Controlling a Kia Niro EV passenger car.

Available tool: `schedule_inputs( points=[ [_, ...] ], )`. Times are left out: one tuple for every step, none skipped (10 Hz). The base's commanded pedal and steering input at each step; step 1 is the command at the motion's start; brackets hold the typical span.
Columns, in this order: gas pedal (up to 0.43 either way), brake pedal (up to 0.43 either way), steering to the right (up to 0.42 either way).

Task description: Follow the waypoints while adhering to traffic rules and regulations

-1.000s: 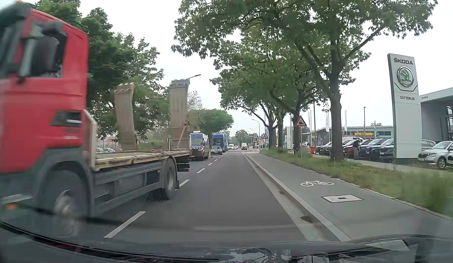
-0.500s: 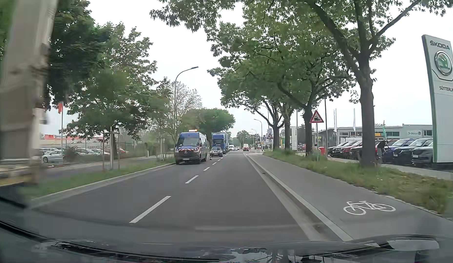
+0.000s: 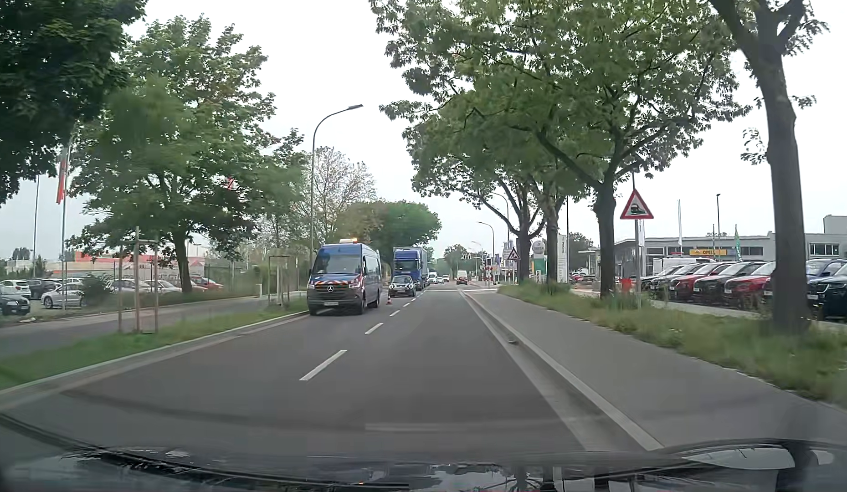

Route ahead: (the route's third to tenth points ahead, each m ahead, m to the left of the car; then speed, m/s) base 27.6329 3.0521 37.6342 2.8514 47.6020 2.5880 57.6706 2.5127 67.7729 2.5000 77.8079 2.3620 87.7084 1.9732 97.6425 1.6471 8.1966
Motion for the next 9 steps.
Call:
schedule_inputs(
  points=[
    [0.177,0.0,-0.002],
    [0.177,0.0,0.0],
    [0.189,0.0,0.002],
    [0.189,0.0,0.002],
    [0.189,0.0,0.003],
    [0.189,0.0,0.002],
    [0.189,0.0,0.002],
    [0.189,0.0,0.002],
    [0.189,0.0,0.002]
  ],
)
